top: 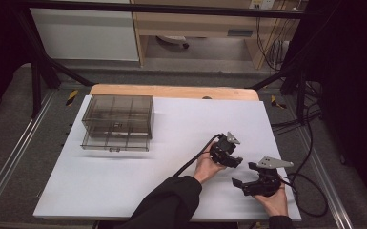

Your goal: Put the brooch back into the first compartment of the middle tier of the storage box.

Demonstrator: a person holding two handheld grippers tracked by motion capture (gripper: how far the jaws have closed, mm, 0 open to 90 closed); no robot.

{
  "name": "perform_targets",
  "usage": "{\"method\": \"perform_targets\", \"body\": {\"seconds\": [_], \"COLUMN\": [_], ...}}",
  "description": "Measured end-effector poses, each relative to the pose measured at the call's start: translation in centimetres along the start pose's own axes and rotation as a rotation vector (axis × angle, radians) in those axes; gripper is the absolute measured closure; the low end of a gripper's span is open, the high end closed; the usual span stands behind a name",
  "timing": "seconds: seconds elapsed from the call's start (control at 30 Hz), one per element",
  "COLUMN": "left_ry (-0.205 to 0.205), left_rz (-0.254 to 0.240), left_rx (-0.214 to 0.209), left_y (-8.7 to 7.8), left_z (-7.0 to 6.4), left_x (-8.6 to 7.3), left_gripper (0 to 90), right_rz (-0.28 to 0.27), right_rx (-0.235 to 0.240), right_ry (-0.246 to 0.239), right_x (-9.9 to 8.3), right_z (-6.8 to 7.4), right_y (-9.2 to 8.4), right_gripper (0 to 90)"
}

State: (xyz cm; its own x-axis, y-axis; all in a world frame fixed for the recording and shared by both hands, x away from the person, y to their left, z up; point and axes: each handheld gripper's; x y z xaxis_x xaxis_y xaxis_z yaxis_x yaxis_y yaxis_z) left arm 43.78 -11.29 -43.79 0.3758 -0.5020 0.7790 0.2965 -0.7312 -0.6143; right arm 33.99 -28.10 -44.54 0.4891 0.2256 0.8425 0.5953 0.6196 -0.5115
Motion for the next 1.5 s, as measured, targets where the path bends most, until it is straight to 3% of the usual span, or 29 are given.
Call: {"method": "perform_targets", "body": {"seconds": [0.53,1.5], "left_ry": [0.035,0.044], "left_rz": [0.028,0.039], "left_rx": [0.012,0.028], "left_y": [1.9,2.9], "left_z": [-0.5,-0.4], "left_x": [0.8,0.7], "left_gripper": [68.2,82.1], "right_rz": [-0.002,-0.008], "right_rx": [0.002,0.003], "right_ry": [0.000,0.002], "right_x": [0.0,0.0], "right_z": [0.0,0.0], "right_y": [0.1,0.0], "right_gripper": [0.6,0.6]}}
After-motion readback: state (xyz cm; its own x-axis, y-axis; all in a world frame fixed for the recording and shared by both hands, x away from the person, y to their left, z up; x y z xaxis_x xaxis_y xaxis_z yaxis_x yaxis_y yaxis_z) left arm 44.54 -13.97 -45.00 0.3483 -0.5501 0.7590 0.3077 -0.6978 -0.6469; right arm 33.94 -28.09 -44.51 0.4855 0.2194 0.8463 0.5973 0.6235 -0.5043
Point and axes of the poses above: each handheld gripper's, and its own axes: y roughly forward along the jaws, x roughly out of its top, z roughly to its left, and after that the axes turned 4 degrees about -z, right-handed
